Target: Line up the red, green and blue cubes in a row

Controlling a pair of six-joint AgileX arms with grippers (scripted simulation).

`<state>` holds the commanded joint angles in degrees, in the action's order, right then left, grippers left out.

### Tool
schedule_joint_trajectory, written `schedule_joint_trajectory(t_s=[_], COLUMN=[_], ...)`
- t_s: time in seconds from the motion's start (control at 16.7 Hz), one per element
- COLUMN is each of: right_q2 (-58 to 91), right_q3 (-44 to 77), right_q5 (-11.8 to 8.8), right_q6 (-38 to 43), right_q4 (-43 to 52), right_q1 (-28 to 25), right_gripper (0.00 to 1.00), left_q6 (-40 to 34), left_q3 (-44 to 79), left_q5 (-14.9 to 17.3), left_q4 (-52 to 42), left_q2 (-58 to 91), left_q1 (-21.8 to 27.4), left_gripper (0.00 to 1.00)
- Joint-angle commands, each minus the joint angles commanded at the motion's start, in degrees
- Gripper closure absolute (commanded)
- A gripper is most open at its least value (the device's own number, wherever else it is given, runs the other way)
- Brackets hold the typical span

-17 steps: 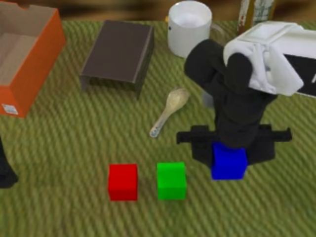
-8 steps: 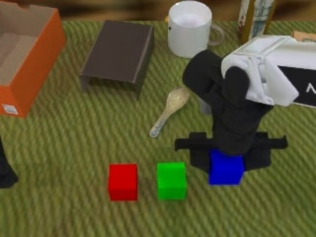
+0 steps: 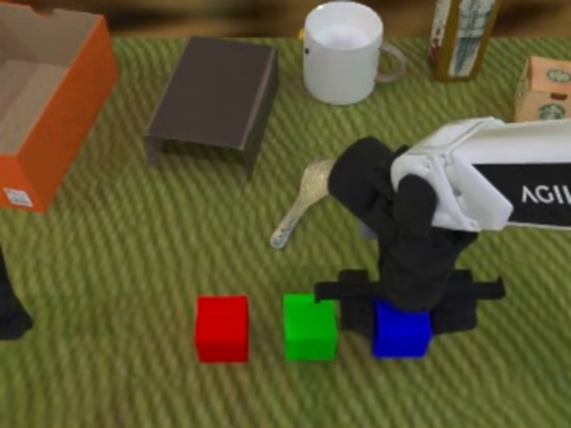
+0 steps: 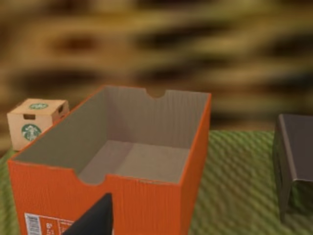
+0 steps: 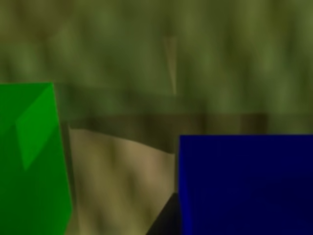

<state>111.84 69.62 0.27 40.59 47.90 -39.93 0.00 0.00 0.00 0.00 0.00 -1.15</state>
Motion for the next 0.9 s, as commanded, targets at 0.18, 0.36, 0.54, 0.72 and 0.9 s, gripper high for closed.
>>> schedule_joint_trajectory(t_s=[0.18, 0.36, 0.54, 0.72, 0.9], right_q2=[0.00, 0.00, 0.00, 0.00, 0.00], right_q3=[0.00, 0.00, 0.00, 0.00, 0.00], right_q5=[0.00, 0.00, 0.00, 0.00, 0.00], right_q6=[0.00, 0.00, 0.00, 0.00, 0.00], right_q4=[0.00, 0.00, 0.00, 0.00, 0.00], right_q1=[0.00, 0.00, 0.00, 0.00, 0.00], right_gripper=[0.85, 0.62, 0.40, 0.17, 0.00], left_q6=[0.00, 0.00, 0.00, 0.00, 0.00], left_q3=[0.00, 0.00, 0.00, 0.00, 0.00], left_q5=[0.00, 0.00, 0.00, 0.00, 0.00], left_q4=[0.00, 0.00, 0.00, 0.00, 0.00], left_q2=[0.00, 0.00, 0.00, 0.00, 0.00], left_q1=[0.00, 0.00, 0.00, 0.00, 0.00], left_gripper=[0.00, 0.00, 0.00, 0.00, 0.00])
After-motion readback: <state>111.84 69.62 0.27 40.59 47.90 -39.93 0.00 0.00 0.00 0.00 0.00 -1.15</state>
